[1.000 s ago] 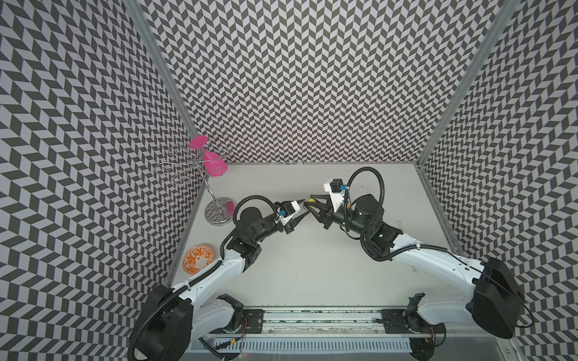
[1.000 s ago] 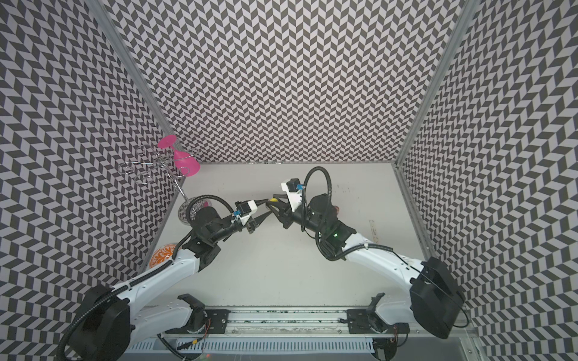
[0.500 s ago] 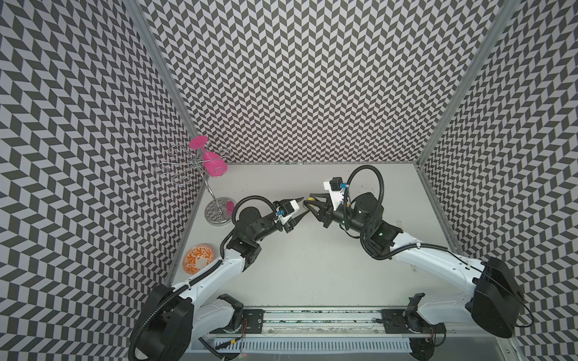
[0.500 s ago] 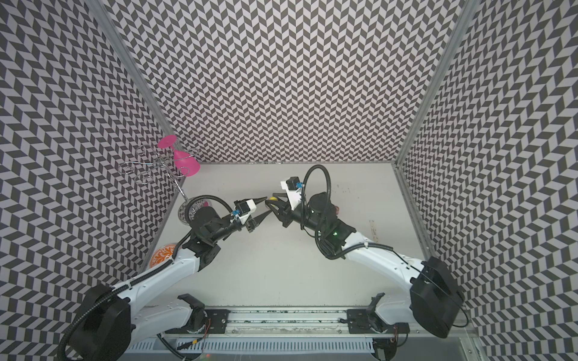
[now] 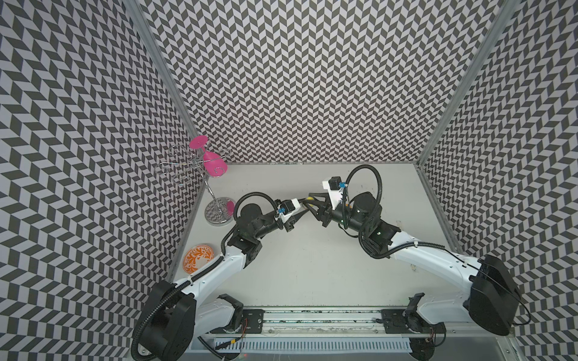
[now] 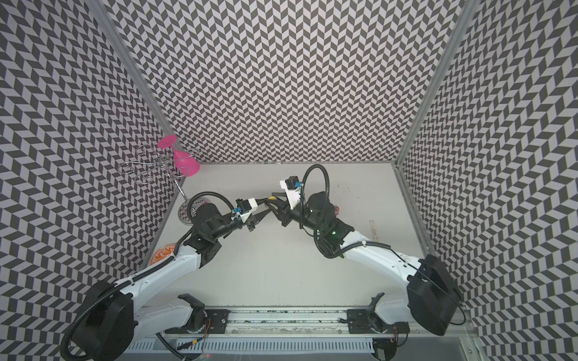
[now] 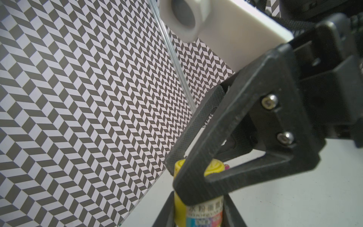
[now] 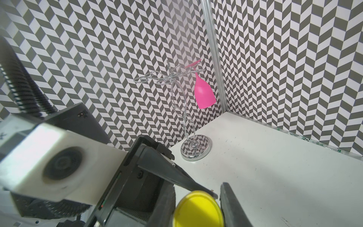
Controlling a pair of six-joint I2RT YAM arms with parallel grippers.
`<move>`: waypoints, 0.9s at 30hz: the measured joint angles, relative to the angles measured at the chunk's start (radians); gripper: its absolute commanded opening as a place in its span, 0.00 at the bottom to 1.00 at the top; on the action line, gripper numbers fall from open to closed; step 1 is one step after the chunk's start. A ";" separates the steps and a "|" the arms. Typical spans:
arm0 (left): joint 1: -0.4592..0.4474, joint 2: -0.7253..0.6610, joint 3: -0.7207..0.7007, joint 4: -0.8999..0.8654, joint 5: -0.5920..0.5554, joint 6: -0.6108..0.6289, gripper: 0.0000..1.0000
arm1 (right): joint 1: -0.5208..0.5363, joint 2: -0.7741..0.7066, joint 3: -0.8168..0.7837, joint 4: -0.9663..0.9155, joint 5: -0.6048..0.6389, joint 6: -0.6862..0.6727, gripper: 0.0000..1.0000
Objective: Close the paint jar lid
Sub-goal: Screw the lid onto the paint jar.
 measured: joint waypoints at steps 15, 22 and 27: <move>0.041 0.035 0.087 -0.123 -0.064 0.045 0.26 | -0.020 -0.267 -0.108 -0.093 0.104 -0.070 0.68; 0.066 0.067 0.132 -0.210 0.239 0.079 0.26 | -0.066 -0.284 -0.146 -0.109 0.002 -0.242 0.56; 0.065 0.067 0.137 -0.244 0.373 0.092 0.27 | -0.085 -0.280 -0.154 -0.113 -0.116 -0.326 0.49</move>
